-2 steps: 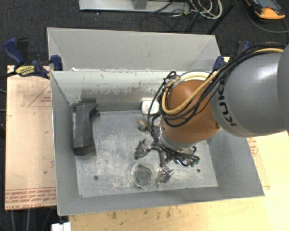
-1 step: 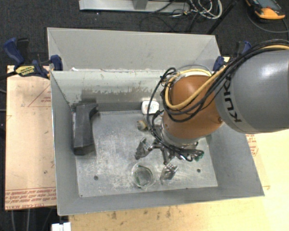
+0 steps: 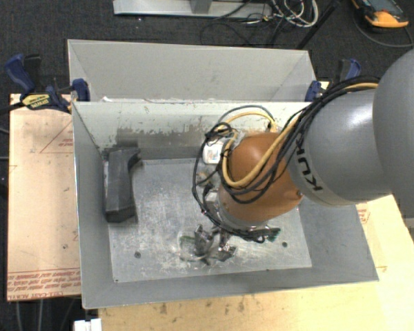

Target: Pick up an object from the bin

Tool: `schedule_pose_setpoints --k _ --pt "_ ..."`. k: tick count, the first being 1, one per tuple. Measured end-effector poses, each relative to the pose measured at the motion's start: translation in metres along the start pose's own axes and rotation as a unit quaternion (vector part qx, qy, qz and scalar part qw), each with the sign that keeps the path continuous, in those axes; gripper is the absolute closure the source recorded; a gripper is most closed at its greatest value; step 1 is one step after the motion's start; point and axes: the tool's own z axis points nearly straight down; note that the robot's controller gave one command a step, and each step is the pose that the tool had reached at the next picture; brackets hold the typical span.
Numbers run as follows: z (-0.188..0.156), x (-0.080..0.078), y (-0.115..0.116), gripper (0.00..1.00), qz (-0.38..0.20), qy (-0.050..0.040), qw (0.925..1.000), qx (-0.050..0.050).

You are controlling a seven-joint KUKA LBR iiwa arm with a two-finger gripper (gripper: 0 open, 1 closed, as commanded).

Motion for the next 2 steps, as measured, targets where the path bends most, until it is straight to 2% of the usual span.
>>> schedule_pose_setpoints --k 2 --pt "0.0000 0.0000 0.0000 1.00 0.000 0.0000 1.0000 0.000"
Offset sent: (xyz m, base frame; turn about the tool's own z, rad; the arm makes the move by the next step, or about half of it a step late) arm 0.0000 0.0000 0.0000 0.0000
